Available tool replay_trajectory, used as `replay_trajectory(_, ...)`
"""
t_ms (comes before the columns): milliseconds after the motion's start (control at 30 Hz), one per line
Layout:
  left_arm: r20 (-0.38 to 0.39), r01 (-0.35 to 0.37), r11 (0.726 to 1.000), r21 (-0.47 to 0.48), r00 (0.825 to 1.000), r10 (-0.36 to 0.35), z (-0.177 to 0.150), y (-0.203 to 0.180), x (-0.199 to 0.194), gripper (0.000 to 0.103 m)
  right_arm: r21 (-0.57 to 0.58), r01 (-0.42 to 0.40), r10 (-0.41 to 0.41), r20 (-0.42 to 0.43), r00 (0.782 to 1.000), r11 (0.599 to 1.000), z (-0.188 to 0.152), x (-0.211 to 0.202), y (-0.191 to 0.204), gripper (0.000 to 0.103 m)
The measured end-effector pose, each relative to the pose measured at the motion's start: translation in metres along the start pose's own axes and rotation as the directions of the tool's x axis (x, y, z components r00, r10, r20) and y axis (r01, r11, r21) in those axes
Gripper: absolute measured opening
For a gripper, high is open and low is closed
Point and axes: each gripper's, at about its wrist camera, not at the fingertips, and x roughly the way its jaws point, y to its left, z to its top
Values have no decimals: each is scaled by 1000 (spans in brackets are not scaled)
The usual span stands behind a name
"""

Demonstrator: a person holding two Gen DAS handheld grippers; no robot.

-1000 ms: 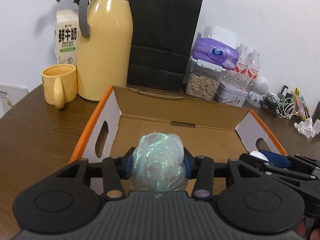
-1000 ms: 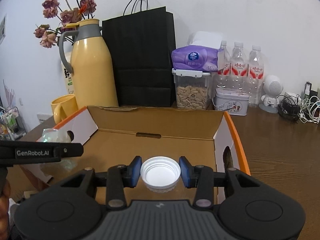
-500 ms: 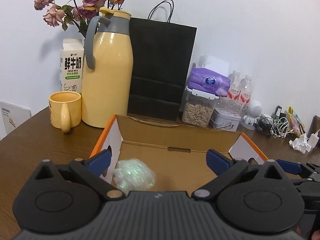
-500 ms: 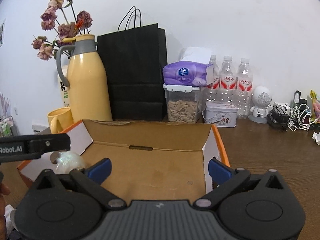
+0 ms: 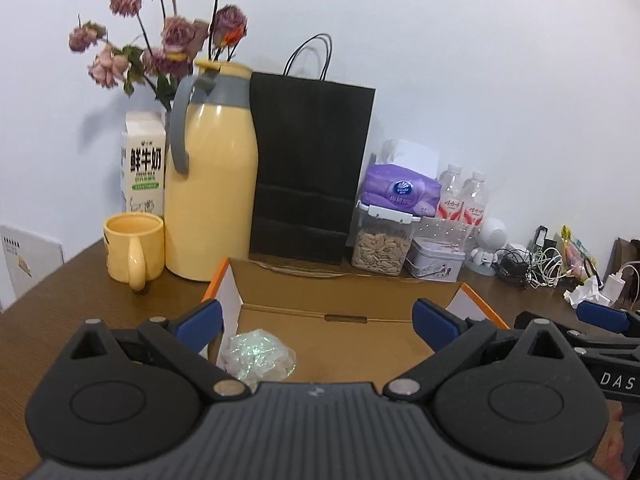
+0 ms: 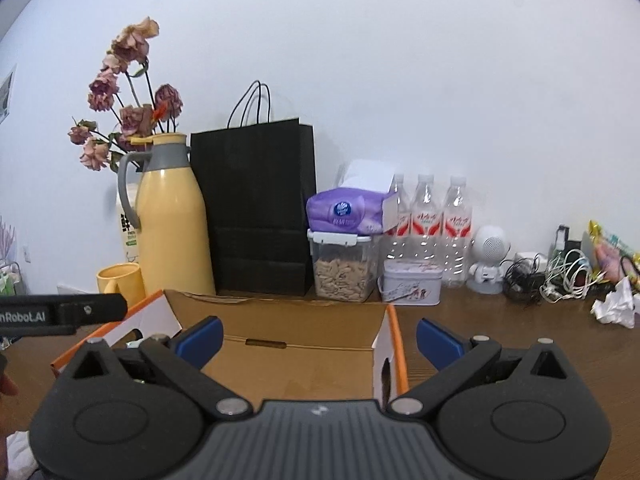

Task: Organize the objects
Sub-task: 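Release the bag into the box with the left tool while the right tool drops the cap, then grasp the white cloth with the left tool while the right tool grasps the plush sheep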

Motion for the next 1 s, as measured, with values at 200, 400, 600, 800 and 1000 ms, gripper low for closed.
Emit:
replay_trajectory(200, 3, -2, 1000, 21, 1000, 2, 3, 6, -29, 103, -27, -4, 3, -7, 1000, 1000, -7, -29, 8, 103)
replay_trajectory(400, -10, -31, 998, 48, 999, 31, -2, 25, -62, 103, -43, -22, 19, -70, 997, 999, -30, -60, 21, 103)
replay_trajectory(600, -37, -87, 995, 50, 995, 89, -19, 52, -96, 103, -30, -34, 29, -140, 990, 999, -55, -94, 25, 103)
replay_trajectory(800, -97, -142, 990, 10, 985, 142, -44, 83, -122, 103, -19, -38, 34, -168, 985, 999, -72, -128, 24, 103)
replay_trajectory(1000, -131, -182, 983, -32, 976, 177, -62, 104, -143, 103, 19, -49, 52, -240, 969, 999, -92, -143, 22, 103)
